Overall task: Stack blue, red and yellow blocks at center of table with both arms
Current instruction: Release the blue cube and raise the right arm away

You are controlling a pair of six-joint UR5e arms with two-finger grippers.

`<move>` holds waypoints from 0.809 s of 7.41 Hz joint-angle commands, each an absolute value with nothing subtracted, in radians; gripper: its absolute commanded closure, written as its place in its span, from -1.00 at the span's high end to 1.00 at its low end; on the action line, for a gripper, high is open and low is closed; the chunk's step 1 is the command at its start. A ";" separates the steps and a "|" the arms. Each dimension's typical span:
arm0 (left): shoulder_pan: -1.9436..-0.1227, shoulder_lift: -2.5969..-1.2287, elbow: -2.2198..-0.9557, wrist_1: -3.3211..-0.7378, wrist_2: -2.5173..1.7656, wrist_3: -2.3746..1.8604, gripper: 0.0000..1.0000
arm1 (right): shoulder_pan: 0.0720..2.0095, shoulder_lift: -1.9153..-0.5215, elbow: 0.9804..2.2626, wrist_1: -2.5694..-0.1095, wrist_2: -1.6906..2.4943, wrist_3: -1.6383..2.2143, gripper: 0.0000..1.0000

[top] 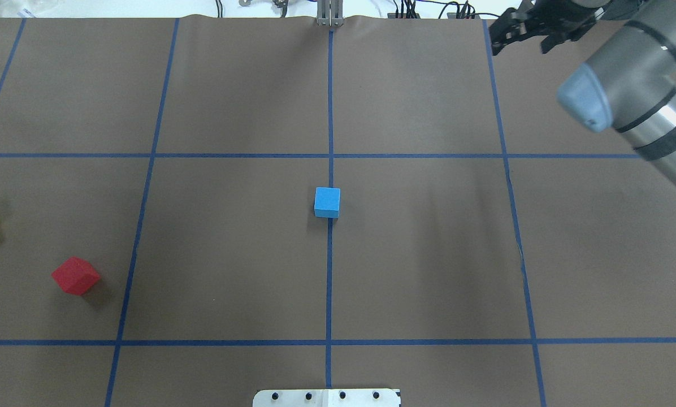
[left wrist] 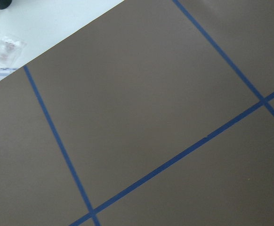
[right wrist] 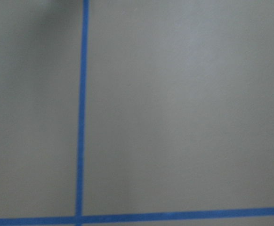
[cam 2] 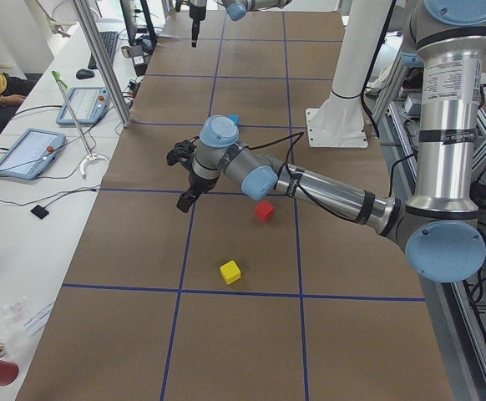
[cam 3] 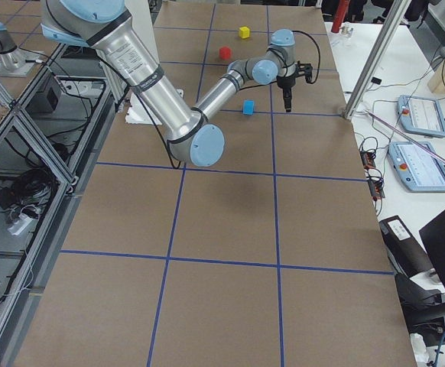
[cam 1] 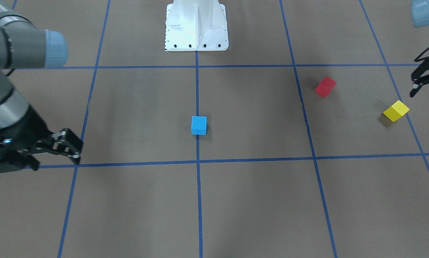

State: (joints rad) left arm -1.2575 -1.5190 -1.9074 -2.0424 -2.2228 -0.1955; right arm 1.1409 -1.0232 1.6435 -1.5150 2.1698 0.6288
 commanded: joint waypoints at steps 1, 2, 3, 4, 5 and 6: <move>-1.062 -1.435 -1.908 -2.248 -2.183 -0.351 1.00 | 1.348 -1.187 1.654 -1.516 2.290 0.270 1.00; -0.966 -1.380 -1.907 -2.329 -2.152 -0.356 1.00 | 1.438 -1.262 1.654 -1.514 2.357 0.115 1.00; -0.901 -1.318 -1.907 -2.408 -2.110 -0.368 1.00 | 1.492 -1.308 1.654 -1.514 2.390 0.032 1.00; -0.808 -1.284 -1.907 -2.484 -2.020 -0.447 1.00 | 1.506 -1.328 1.655 -1.513 2.393 0.017 1.00; -0.705 -1.272 -1.907 -2.502 -1.915 -0.493 1.00 | 1.506 -1.333 1.655 -1.511 2.391 0.015 1.00; -0.660 -1.272 -1.907 -2.502 -1.889 -0.505 1.00 | 1.506 -1.335 1.655 -1.511 2.391 0.015 1.00</move>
